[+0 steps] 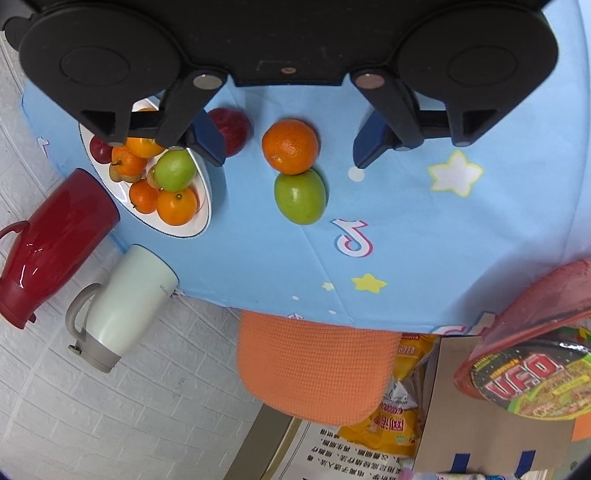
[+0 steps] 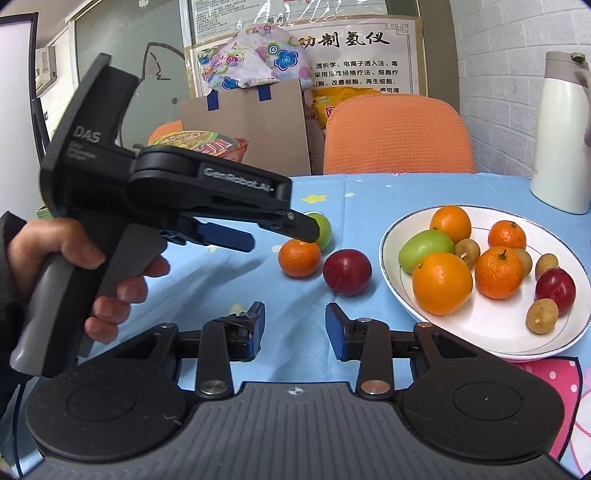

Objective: Organize fruits
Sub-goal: 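Close the left tool around the orange, then carry the orange with the left tool onto the plate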

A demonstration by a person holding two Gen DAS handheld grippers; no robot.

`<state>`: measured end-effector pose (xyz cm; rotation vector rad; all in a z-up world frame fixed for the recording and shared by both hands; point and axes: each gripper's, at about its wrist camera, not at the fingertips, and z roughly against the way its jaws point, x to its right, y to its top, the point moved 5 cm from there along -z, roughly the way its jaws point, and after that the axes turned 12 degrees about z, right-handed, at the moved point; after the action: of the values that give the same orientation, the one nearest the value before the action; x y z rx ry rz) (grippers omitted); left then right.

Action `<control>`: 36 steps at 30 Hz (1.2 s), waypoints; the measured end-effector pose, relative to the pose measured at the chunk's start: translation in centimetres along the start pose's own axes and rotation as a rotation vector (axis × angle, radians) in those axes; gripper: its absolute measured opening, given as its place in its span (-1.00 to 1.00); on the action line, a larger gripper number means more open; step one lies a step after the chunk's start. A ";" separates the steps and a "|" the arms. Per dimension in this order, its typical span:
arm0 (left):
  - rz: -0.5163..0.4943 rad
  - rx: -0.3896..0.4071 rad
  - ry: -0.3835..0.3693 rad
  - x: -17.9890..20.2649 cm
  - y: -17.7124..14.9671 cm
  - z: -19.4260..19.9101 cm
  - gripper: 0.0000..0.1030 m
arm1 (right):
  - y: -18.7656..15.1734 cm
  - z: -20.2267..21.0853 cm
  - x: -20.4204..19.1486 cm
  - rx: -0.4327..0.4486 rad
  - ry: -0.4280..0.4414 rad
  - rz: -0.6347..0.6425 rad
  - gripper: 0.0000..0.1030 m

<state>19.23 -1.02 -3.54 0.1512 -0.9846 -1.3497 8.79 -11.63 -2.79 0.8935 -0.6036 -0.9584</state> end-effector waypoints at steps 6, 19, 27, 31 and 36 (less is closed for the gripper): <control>0.012 -0.028 0.006 -0.1 0.3 -1.8 0.98 | -0.2 -0.3 0.2 -0.014 0.005 -0.005 0.23; -0.031 -0.076 0.009 0.0 -1.2 -1.1 0.99 | -0.6 -0.3 0.6 -0.012 0.007 -0.017 0.23; -0.038 -0.120 -0.039 0.0 -4.1 1.6 0.99 | -1.0 -0.2 -0.2 -0.032 0.032 0.008 0.23; -0.065 -0.085 -0.031 0.2 -4.3 2.4 1.00 | -0.9 -0.5 -1.0 -0.045 0.044 0.033 0.23; -0.043 -0.081 -0.054 -0.2 -3.8 2.9 1.00 | -0.6 -0.8 -1.7 -0.050 0.050 0.063 0.23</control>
<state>14.53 -0.62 -4.22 0.0757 -0.9743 -1.4376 8.37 -10.01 -3.83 0.8474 -0.5594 -0.8885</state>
